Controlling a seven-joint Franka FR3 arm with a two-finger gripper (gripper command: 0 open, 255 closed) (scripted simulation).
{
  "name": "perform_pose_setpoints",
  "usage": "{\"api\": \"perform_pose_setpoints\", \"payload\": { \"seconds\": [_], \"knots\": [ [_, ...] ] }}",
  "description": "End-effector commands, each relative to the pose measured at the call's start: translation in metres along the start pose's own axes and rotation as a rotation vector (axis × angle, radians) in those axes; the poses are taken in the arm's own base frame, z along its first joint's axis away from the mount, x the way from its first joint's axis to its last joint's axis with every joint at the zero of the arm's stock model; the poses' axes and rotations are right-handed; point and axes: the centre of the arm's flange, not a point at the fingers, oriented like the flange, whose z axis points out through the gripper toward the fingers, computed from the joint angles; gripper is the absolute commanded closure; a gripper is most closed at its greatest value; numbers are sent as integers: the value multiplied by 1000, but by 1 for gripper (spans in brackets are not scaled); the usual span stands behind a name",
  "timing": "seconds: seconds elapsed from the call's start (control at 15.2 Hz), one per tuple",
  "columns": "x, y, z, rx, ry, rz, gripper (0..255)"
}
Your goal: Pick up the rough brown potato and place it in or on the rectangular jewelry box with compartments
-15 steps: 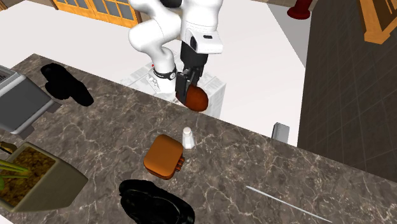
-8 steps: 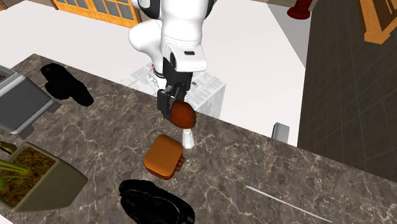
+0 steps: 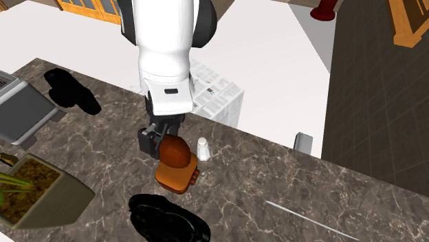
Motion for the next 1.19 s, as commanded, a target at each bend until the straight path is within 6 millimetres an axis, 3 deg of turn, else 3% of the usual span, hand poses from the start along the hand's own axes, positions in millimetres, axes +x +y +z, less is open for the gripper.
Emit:
{"api": "perform_pose_setpoints", "payload": {
  "seconds": [0.0,0.73,1.12],
  "knots": [
    [0,1,9,-1,0,-1,255],
    [3,-17,64,-1,0,-1,255],
    [3,-18,66,-1,0,-1,255]
  ]
}}
